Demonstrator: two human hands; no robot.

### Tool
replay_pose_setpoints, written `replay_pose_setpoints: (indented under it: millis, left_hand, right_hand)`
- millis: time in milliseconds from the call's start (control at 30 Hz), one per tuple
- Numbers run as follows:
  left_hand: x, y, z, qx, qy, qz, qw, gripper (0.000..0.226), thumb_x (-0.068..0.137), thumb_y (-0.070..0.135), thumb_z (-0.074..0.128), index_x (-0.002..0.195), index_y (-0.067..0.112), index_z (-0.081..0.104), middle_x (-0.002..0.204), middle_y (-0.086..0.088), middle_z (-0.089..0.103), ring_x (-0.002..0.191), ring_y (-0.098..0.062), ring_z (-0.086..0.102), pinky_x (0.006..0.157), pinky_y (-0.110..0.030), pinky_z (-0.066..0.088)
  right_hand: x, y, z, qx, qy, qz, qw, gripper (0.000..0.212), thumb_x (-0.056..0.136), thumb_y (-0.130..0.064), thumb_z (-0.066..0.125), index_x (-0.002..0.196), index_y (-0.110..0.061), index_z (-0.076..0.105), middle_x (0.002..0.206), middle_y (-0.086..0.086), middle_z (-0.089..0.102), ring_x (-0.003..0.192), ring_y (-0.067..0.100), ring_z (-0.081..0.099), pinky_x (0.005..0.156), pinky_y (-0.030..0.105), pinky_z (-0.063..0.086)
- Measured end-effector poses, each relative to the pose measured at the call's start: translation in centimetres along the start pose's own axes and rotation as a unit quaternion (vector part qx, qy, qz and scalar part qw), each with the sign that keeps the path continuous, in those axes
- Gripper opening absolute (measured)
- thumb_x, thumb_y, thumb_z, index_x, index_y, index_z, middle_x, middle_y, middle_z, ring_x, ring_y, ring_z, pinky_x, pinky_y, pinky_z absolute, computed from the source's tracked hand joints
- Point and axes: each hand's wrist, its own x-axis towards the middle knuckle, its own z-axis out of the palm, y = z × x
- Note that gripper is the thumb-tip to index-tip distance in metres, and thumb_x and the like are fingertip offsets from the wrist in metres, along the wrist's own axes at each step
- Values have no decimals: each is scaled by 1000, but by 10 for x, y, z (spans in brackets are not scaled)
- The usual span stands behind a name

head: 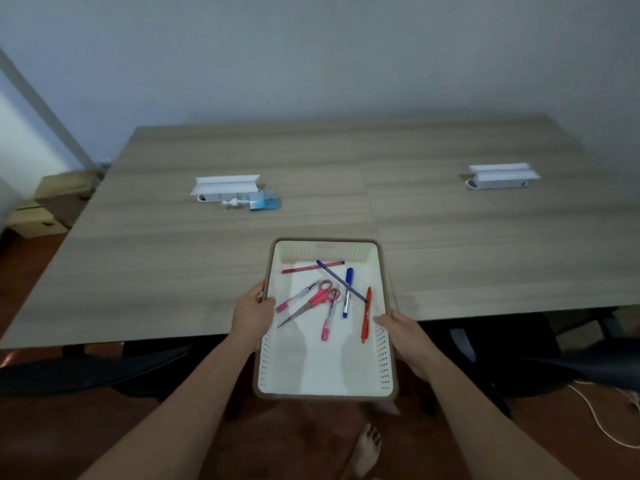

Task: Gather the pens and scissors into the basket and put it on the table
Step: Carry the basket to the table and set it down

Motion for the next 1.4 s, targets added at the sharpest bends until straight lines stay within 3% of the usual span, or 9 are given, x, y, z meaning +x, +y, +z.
replay_pose_setpoints:
  millis: [167, 300, 500, 667, 800, 967, 1133, 1333, 1400]
  left_hand:
    - [39, 31, 21, -45, 47, -13, 998, 53, 102, 3, 50, 127, 41, 77, 95, 12, 84, 95, -28, 83, 84, -42, 68]
    - [61, 49, 33, -73, 117, -33, 990, 50, 98, 3, 50, 99, 45, 77, 100, 4, 84, 96, -32, 82, 89, -49, 68]
    - [105, 67, 42, -111, 195, -51, 973, 54, 95, 1, 43, 135, 21, 72, 121, -11, 80, 111, -39, 77, 97, -58, 65]
    - [166, 76, 37, -130, 149, -115, 973, 53, 99, -2, 43, 149, 13, 53, 132, -20, 71, 118, -44, 72, 99, -63, 62]
    - [215, 91, 17, -119, 107, -134, 978, 46, 102, 4, 51, 147, 13, 51, 131, -18, 72, 112, -40, 73, 90, -56, 65]
    - [270, 115, -17, -38, 131, -59, 989, 64, 109, 15, 60, 168, 18, 35, 164, -14, 51, 141, -40, 61, 110, -62, 56]
    - [304, 123, -38, 157, 23, -19, 987, 25, 108, 24, 61, 125, 19, 79, 119, -17, 81, 107, -40, 79, 89, -59, 67]
    - [321, 123, -23, 192, 53, -37, 979, 23, 107, 23, 61, 113, 13, 81, 108, -18, 83, 101, -40, 81, 80, -56, 69]
    - [325, 122, -11, 167, 66, -56, 982, 18, 107, 20, 60, 107, 15, 78, 109, -19, 82, 100, -42, 81, 79, -57, 69]
  right_hand:
    - [53, -43, -19, -40, -42, -12, 998, 23, 99, -34, 65, 115, -25, 80, 109, -4, 88, 102, 16, 84, 105, 47, 61]
    - [93, -69, -28, -64, -55, 3, 996, 23, 101, -33, 66, 119, -23, 78, 108, -4, 87, 103, 20, 84, 104, 51, 63]
    - [145, -95, -24, -27, -90, 68, 993, 39, 98, -39, 69, 135, -27, 64, 134, -2, 71, 122, 28, 73, 109, 53, 58]
    - [204, -125, -11, 37, -64, 57, 996, 32, 95, -7, 52, 122, -2, 68, 134, 32, 69, 108, 38, 73, 106, 55, 62]
    - [243, -151, -10, 22, -36, 65, 997, 37, 94, -3, 49, 125, 1, 69, 131, 30, 72, 102, 35, 70, 104, 53, 63]
    - [265, -174, -11, -2, -37, 71, 997, 40, 93, 1, 46, 123, -4, 72, 130, 29, 73, 100, 31, 69, 76, 37, 68]
    - [285, -178, -7, 15, -14, 82, 996, 41, 94, -1, 47, 126, -7, 73, 129, 22, 77, 113, 35, 74, 93, 44, 66]
    - [323, -190, -2, 91, 86, 67, 990, 14, 104, -24, 65, 102, -16, 77, 102, 7, 86, 109, 28, 79, 106, 46, 61]
    - [335, -197, 1, 76, 88, 56, 992, 17, 102, -26, 65, 110, -16, 78, 105, 4, 87, 109, 26, 80, 108, 47, 60]
